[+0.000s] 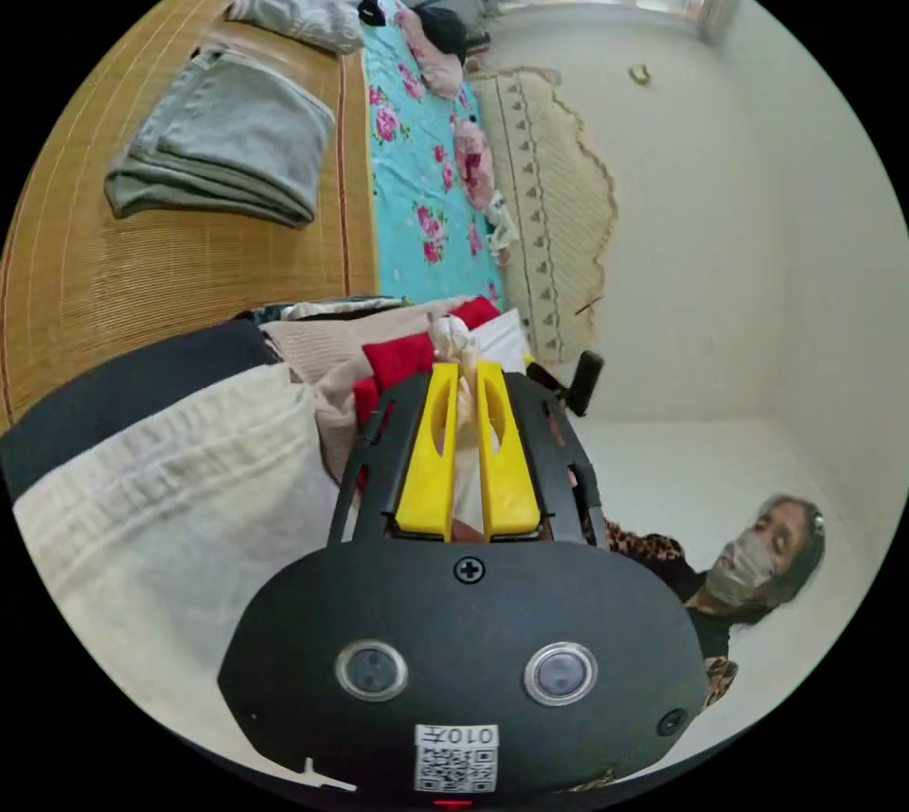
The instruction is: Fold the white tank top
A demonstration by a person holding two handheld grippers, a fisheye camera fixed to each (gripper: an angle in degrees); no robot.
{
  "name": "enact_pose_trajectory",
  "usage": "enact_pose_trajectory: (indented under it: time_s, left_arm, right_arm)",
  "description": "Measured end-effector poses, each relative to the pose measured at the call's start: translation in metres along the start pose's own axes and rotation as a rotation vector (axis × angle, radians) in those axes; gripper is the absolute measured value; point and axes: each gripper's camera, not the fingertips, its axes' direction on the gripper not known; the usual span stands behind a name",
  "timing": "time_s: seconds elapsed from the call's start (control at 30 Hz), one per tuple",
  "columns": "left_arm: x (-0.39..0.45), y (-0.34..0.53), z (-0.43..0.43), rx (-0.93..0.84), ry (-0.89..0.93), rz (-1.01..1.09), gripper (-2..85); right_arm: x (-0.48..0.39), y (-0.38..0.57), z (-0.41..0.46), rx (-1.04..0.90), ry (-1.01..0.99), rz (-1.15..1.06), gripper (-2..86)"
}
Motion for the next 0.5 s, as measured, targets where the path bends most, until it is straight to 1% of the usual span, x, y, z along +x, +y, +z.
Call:
enact_pose_trajectory:
  time_s: [0.03,0.1,0.17,0.23,0.27,0.33,0.4,0.43,0.5]
  left_arm:
    - [-0.006,-0.003,0.0,0.016,0.025,0.004,2.2]
    - [-0.009,-0.004,0.0,0.014,0.047,0.02,2.1]
    - [-0.015,-0.002,-0.005,0.008,0.118,0.027,1.9]
    - [-0.026,0.006,-0.015,0.031,0.149,-0.008,1.7]
    - [-0.035,0.014,-0.023,0.052,0.172,-0.044,1.5]
    - [-0.05,0.027,-0.039,0.104,0.218,-0.09,1.1]
    - [-0.06,0.039,-0.059,0.202,0.257,-0.12,0.7]
    - [-0.064,0.045,-0.07,0.254,0.286,-0.13,0.7]
    - [-0.061,0.051,-0.082,0.283,0.302,-0.118,0.8]
  right_arm:
    - [0.022,0.005,-0.006,0.031,-0.056,0.061,5.1]
    - [0.04,0.009,-0.012,0.036,-0.075,0.059,5.2]
    - [0.057,0.011,-0.015,0.0,-0.1,0.061,5.6]
    - [0.083,0.017,-0.021,-0.014,-0.219,0.088,6.7]
    - [0.088,0.02,-0.025,-0.001,-0.231,0.093,7.0]
    - [0.106,0.038,-0.045,0.052,-0.185,0.113,7.5]
    - [0.118,0.057,-0.061,0.069,-0.12,0.141,7.6]
    - [0.122,0.072,-0.071,0.076,-0.125,0.137,7.3]
    - [0.118,0.101,-0.087,0.087,-0.129,0.115,6.6]
